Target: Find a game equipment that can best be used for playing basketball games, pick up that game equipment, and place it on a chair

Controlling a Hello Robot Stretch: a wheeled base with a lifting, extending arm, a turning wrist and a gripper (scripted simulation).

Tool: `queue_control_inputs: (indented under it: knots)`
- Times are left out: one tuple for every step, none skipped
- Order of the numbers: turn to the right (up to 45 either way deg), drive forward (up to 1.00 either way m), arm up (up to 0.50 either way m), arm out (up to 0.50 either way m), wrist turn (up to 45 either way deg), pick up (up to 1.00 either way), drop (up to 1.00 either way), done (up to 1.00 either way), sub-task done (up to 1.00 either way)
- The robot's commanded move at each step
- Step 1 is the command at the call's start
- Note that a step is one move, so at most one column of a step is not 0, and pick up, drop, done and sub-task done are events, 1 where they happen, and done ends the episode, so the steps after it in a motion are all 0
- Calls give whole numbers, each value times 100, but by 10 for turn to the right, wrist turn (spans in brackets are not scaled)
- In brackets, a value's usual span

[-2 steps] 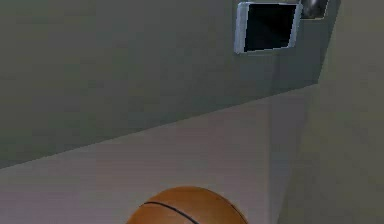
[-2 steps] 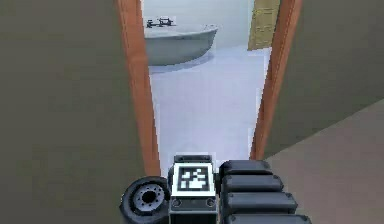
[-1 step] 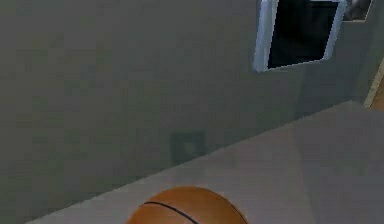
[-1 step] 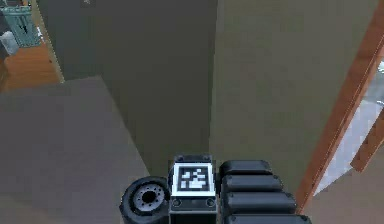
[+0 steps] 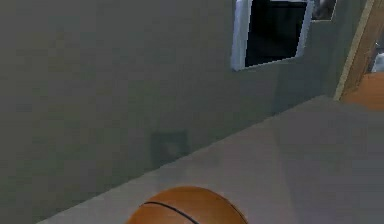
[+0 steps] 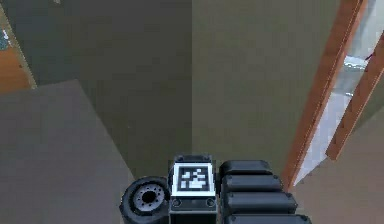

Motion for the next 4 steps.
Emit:
queue_control_inputs:
  knots:
    - [0, 30, 0, 0, 0, 0, 0, 0, 0]
    - [450, 0, 0, 0, 0, 0, 0, 0, 0]
    - [0, 100, 0, 0, 0, 0, 0, 0, 0]
    - [30, 0, 0, 0, 0, 0, 0, 0, 0]
